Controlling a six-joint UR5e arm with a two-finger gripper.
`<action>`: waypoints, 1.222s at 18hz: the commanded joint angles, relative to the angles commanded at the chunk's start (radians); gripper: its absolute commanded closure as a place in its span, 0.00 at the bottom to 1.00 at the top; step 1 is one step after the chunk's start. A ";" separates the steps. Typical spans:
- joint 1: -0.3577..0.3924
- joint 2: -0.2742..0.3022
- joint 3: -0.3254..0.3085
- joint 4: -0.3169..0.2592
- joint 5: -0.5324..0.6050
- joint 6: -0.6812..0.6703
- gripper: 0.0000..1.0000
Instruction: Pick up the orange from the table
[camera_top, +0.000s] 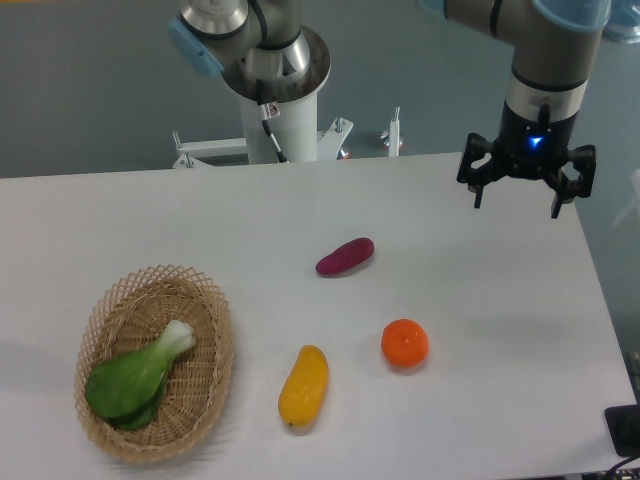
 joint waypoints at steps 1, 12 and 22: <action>0.000 0.000 -0.006 0.002 0.000 0.002 0.00; -0.008 -0.023 -0.043 0.017 -0.003 -0.055 0.00; -0.092 -0.123 -0.150 0.233 -0.021 -0.195 0.00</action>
